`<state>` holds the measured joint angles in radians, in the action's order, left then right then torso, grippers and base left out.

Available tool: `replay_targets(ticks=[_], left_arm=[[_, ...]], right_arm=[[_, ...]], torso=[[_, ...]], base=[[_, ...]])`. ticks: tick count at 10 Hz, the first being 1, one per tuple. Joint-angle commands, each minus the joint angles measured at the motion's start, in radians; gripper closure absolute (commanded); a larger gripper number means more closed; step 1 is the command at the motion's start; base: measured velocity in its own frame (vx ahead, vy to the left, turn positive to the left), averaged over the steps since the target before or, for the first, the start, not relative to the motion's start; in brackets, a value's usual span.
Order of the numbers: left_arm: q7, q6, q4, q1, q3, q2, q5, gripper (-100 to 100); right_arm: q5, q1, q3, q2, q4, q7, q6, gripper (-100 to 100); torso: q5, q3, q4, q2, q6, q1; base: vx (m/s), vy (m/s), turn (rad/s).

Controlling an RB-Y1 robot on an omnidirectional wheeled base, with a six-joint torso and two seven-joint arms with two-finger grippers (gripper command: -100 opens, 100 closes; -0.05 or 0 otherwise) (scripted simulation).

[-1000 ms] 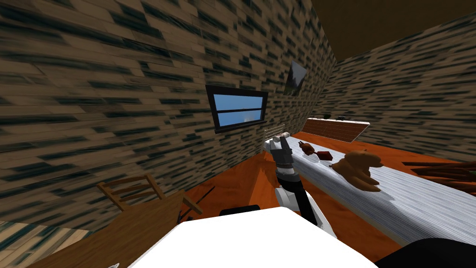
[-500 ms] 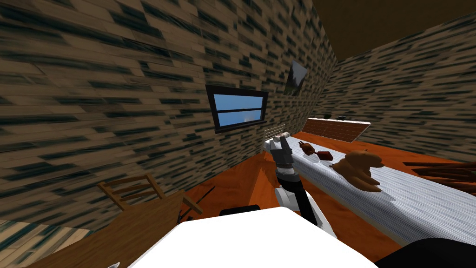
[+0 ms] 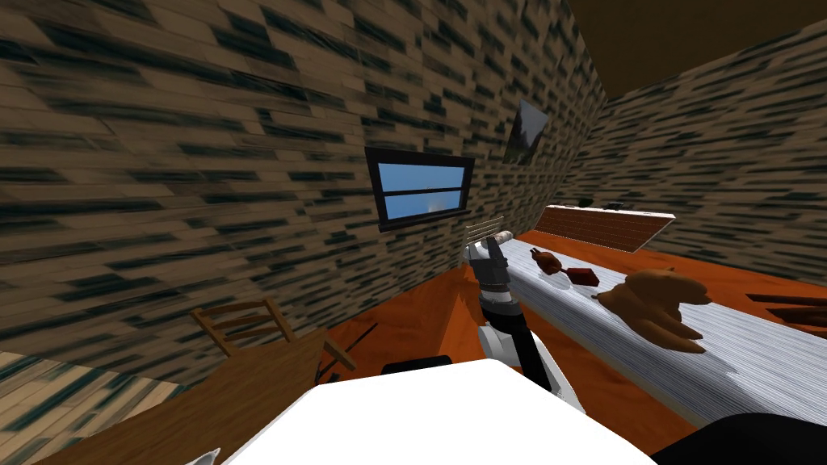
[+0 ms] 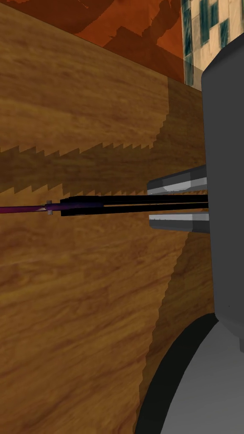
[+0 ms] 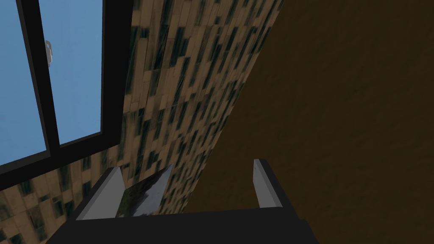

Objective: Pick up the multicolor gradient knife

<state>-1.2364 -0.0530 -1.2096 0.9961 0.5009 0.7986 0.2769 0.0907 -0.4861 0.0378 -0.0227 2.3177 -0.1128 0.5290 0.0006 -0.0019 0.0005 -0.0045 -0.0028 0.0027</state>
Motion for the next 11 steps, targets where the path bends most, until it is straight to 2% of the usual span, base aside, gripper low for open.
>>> replay_targets(ticks=[1, 2, 3, 5, 6, 7, 8, 10, 11], left_arm=[[0.05, -0.006, -0.021, 0.02, -0.017, -0.008, -0.035, 100], [0.076, -0.006, -0.021, 0.02, -0.017, -0.008, -0.035, 100], [0.105, -0.013, -0.043, 0.038, -0.032, -0.015, -0.069, 100], [0.148, -0.013, -0.043, 0.038, -0.032, -0.015, -0.069, 100], [0.185, -0.02, -0.064, 0.057, -0.048, -0.022, -0.103, 100], [0.212, -0.02, -0.064, 0.057, -0.048, -0.022, -0.103, 100], [0.24, -0.026, -0.085, 0.076, -0.064, -0.029, -0.137, 100], [0.287, -0.026, -0.085, 0.076, -0.064, -0.029, -0.137, 100], [0.321, -0.033, -0.107, 0.095, -0.08, -0.036, -0.171, 100]], right_arm=[[0.0, 0.0, 0.0, 0.0, 0.0, 0.0, 0.0, 0], [0.0, 0.0, 0.0, 0.0, 0.0, 0.0, 0.0, 0], [0.0, 0.0, 0.0, 0.0, 0.0, 0.0, 0.0, 0], [0.0, 0.0, 0.0, 0.0, 0.0, 0.0, 0.0, 0], [0.0, 0.0, 0.0, 0.0, 0.0, 0.0, 0.0, 0], [0.0, 0.0, 0.0, 0.0, 0.0, 0.0, 0.0, 0], [0.0, 0.0, 0.0, 0.0, 0.0, 0.0, 0.0, 0], [0.0, 0.0, 0.0, 0.0, 0.0, 0.0, 0.0, 0], [0.0, 0.0, 0.0, 0.0, 0.0, 0.0, 0.0, 0]], torso=[[0.0, 0.0, 0.0, 0.0, 0.0, 0.0], [0.0, 0.0, 0.0, 0.0, -0.002, 0.0], [0.0, 0.0, 0.0, 0.0, -0.001, 0.0], [0.0, -0.001, -0.001, -0.001, -0.001, 0.001], [0.0, 0.0, -0.001, 0.0, -0.001, 0.0], [0.0, -0.001, -0.001, -0.001, -0.002, 0.001], [0.0, -0.001, -0.001, -0.001, -0.001, 0.001], [0.0, -0.002, -0.001, -0.002, -0.001, 0.0], [0.0, -0.001, -0.001, -0.001, 0.0, 0.0]], base=[[0.033, 0.031, 0.155], [0.035, 0.029, 0.078], [0.044, 0.039, 0.126], [0.029, 0.026, 0.026], [0.041, 0.037, 0.127], [0.042, 0.034, 0.089], [0.05, 0.035, 0.112], [0.033, 0.02, 0.045], [0.041, 0.035, 0.108]])
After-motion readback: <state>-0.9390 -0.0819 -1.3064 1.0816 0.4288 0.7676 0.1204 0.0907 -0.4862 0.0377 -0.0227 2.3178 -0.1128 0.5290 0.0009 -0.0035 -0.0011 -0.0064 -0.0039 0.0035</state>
